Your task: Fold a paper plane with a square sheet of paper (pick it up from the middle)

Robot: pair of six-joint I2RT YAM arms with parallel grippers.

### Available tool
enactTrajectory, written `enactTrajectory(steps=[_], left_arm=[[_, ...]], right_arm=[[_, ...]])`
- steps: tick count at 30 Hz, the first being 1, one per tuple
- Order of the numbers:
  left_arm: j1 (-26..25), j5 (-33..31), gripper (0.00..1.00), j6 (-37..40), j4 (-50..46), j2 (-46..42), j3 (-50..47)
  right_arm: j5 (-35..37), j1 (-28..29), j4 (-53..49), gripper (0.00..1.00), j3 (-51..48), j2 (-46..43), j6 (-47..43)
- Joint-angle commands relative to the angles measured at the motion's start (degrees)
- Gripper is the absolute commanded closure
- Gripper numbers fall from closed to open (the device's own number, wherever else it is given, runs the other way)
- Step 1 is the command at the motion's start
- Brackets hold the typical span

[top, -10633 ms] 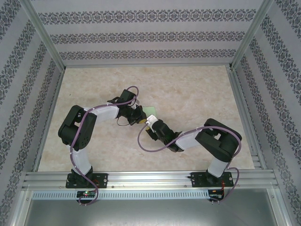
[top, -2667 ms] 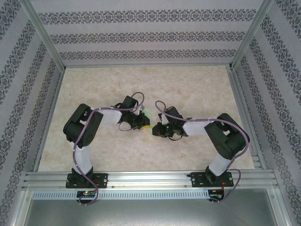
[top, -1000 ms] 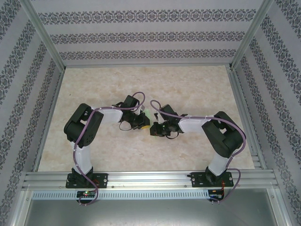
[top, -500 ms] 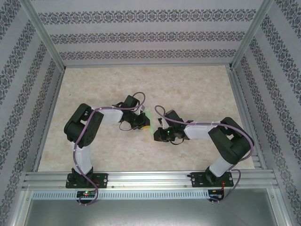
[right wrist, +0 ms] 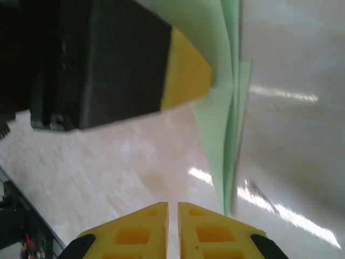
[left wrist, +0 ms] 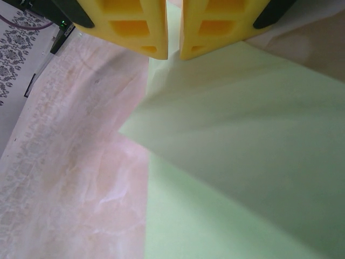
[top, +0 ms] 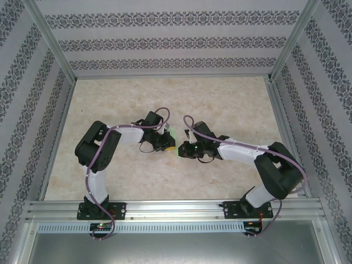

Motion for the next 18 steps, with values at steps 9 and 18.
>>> enactTrajectory(steps=[9,18], left_arm=[[0.09,-2.18,0.84,1.92,0.29,0.68,-0.5],[0.09,3.19,0.81,2.63,5.84,-3.16,0.23]], right_arm=[[0.3,-0.27,2.5,0.88,2.59,9.45,-0.09],[1.7,-0.49,2.22,0.92,-0.3,11.98,1.11]])
